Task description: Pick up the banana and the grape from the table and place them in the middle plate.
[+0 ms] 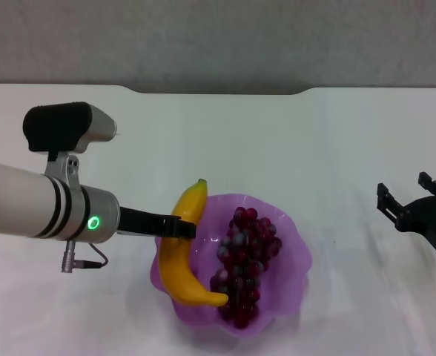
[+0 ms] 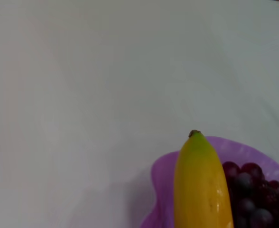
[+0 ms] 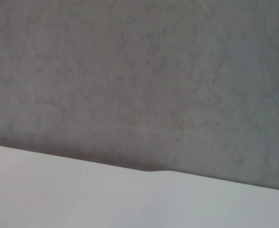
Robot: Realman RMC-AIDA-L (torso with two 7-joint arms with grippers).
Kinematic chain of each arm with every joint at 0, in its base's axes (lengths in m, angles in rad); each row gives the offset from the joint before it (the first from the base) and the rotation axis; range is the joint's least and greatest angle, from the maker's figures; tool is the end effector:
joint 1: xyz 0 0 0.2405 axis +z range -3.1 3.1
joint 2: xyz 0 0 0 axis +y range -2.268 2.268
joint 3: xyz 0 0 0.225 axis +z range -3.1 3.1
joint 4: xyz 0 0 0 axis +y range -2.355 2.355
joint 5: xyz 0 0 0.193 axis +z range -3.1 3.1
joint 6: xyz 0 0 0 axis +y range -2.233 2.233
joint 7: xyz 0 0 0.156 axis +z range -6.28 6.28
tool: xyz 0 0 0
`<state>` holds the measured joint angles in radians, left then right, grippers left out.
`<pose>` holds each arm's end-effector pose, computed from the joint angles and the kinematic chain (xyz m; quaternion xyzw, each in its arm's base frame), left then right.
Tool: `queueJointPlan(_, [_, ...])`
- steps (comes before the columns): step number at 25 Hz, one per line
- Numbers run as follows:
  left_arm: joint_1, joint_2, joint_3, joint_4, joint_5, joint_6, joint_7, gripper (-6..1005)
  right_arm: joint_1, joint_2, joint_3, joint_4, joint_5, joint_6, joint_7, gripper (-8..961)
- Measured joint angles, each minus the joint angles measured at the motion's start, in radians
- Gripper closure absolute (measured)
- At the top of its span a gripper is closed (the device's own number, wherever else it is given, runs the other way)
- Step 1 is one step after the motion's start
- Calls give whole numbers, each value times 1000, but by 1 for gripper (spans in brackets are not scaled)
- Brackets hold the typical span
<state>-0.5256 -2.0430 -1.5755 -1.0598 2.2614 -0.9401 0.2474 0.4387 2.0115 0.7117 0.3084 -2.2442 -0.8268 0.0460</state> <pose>-0.1915 0.3536 -0.0427 -0.8159 -0.5278 -0.0345 0.2335 0.3027 0.3317 -0.0234 -0.7668 0.2648 0.1861 0.5543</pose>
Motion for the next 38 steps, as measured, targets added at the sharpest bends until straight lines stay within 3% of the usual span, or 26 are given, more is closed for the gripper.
queueJointPlan(13, [12, 0, 5, 9, -63, 42, 4, 504, 0, 0, 0, -5, 2, 0, 0, 161])
queueJointPlan(18, [20, 1, 5, -30, -57, 50, 44, 303, -2, 0, 0, -8, 7, 0, 0, 161])
queueJointPlan(21, [58, 4, -22, -74, -47, 81, 88, 103, -3, 1, 0, -6, 8, 0, 0, 161])
queueJointPlan(23, [93, 5, -40, -104, -47, 120, 129, 105, -3, 1, 0, -5, 8, 0, 0, 161])
queueJointPlan(25, [139, 5, -52, -127, -48, 203, 198, 106, -3, 1, 0, -5, 8, 0, 0, 161])
queueJointPlan(29, [241, -1, -11, -124, -107, 508, 374, 108, -3, 1, 0, -8, 8, 0, 0, 161])
queueJointPlan(33, [313, 1, 109, -84, -198, 826, 476, 108, -5, 2, 0, -10, 8, 0, 0, 161])
queueJointPlan(37, [342, 3, 255, -51, -194, 1100, 491, 108, -3, 3, 0, -11, 4, 0, 0, 161])
queueJointPlan(38, [348, 4, 323, -23, -176, 1237, 485, 108, -2, 3, 0, -10, 4, 0, 0, 161])
